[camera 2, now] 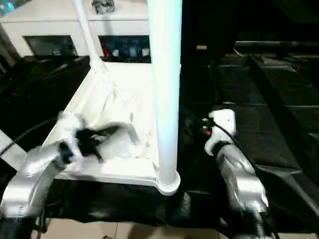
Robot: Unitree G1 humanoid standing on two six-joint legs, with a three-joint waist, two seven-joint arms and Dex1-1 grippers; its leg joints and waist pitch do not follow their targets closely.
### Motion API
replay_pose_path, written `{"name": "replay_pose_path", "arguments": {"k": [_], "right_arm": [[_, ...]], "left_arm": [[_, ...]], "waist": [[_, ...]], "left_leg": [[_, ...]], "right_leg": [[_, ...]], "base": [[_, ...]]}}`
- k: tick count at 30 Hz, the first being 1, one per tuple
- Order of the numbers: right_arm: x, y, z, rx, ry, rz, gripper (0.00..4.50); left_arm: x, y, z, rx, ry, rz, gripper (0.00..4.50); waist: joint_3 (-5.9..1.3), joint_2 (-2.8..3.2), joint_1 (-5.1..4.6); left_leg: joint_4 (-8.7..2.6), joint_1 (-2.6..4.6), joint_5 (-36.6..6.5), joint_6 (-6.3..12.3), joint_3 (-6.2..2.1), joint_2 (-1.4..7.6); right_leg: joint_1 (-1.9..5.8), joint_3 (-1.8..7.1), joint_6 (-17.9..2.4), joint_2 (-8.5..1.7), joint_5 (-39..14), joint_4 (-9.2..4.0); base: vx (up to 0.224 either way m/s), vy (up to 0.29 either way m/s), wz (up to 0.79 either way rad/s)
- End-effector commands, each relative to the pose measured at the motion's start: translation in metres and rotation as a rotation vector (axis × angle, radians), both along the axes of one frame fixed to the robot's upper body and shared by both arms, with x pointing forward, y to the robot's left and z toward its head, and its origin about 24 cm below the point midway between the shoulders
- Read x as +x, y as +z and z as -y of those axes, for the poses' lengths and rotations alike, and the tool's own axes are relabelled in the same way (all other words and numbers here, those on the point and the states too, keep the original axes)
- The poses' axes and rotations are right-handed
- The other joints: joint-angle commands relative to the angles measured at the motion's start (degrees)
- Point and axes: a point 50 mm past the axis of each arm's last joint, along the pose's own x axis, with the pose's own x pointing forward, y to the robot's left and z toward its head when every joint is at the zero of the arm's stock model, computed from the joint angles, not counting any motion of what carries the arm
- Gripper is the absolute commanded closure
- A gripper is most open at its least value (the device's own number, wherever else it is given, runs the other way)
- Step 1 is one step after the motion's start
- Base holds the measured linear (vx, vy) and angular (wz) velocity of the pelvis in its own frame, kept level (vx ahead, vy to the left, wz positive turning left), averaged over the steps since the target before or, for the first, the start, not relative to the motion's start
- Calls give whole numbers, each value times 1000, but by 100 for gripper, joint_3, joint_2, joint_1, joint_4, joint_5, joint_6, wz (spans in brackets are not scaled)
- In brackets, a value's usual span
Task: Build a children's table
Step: Rotate leg to tighten, then move to table
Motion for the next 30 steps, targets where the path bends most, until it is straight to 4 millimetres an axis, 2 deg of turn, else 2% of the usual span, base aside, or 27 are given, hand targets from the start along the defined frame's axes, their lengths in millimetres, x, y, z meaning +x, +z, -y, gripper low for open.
{"name": "replay_pose_path", "arguments": {"k": [1,3,6,8,9,10,14,21,22,23,25,26,27,28,29,30], "right_arm": [[-5,7,-2,-28,-25,17,35],[-9,5,-3,-69,-58,9,21],[-16,-4,-8,-62,-79,-60,21],[-24,-10,-12,-55,-109,-74,21],[-26,-11,-12,-53,-117,-74,21],[-28,-11,-12,-53,-126,-73,21],[-31,-9,-13,-13,-147,-63,21],[-32,-6,-15,-5,-136,-62,21],[-32,-6,-15,-6,-135,-62,21],[-31,-6,-16,-7,-134,-63,21],[-32,-5,-17,-4,-132,-64,21],[-33,-5,-17,-6,-129,-64,21],[-33,-5,-18,-7,-128,-64,21],[-34,-5,-17,-9,-123,-64,21],[-35,-5,-17,-11,-119,-62,21],[-36,-5,-16,-12,-117,-61,21]], "left_arm": [[-4,-2,-13,-14,193,-20,313],[-9,-9,-14,-44,289,-63,314],[-16,-10,-9,-33,361,-17,314],[-22,-10,-3,-40,389,-5,314],[-23,-10,-1,-40,388,-4,314],[-24,-10,0,-36,386,-4,314],[-24,-5,8,-38,379,25,314],[-24,-4,11,-52,377,22,314],[-24,-4,11,-49,378,21,314],[-25,-5,12,-30,375,14,314],[-26,-6,12,-21,377,10,314],[-27,-6,13,-29,371,11,314],[-28,-5,13,-37,368,12,314],[-29,-5,14,-41,351,19,314],[-30,-4,15,-40,339,26,314],[-31,-4,15,-39,330,31,314]], "waist": [[-333,-83,-14],[-308,-92,-25],[-285,-87,-49],[-287,-83,-65],[-292,-63,-61],[-293,-76,-65],[-303,-77,-72],[-299,-64,-75],[-325,-78,-69],[-377,-77,-62],[-446,-78,-51],[-490,-75,-52],[-502,-74,-54],[-473,-47,-58],[-421,-32,-73],[-365,-17,-89]], "left_leg": [[-353,-21,-389,326,38,32],[-374,-24,-571,289,41,24],[-399,-19,-822,245,26,32],[-406,-26,-852,214,16,43],[-405,-28,-840,199,14,43],[-409,-38,-818,197,9,49],[-408,-23,-749,196,5,43],[-406,-21,-780,166,9,32],[-345,-65,-219,260,8,13],[-232,-115,785,531,20,-40],[-129,-139,1368,875,41,-113],[-81,-196,1349,1281,50,-153],[-75,-213,1229,1383,47,-144],[-98,-253,858,1513,51,-118],[-145,-235,111,1481,61,-68],[-217,-185,-653,1288,57,-31]], "right_leg": [[360,192,-1019,-138,-200,-423],[337,185,-969,-135,-583,-476],[306,194,-819,-134,-1073,-527],[293,199,-753,-138,-1062,-537],[293,201,-739,-139,-1024,-530],[299,202,-727,-141,-967,-529],[297,199,-775,-124,-610,-504],[299,207,-748,-133,-630,-508],[278,206,-849,-113,13,-461],[218,165,-1067,-49,1186,-369],[177,126,-1234,-15,1988,-304],[132,83,-1420,-17,2096,-318],[119,68,-1458,-26,1919,-339],[64,30,-1493,-30,1247,-423],[35,-1,-1423,-44,56,-547],[56,-19,-1279,-61,-961,-609]], "base": [[0,0,0],[0,0,0],[0,0,0],[0,0,0],[0,0,0],[0,0,0],[0,0,0],[0,0,0],[0,0,0],[0,0,0],[0,0,0],[0,0,0],[-68,14,0],[-68,14,0],[-90,22,1],[-95,27,1]]}}
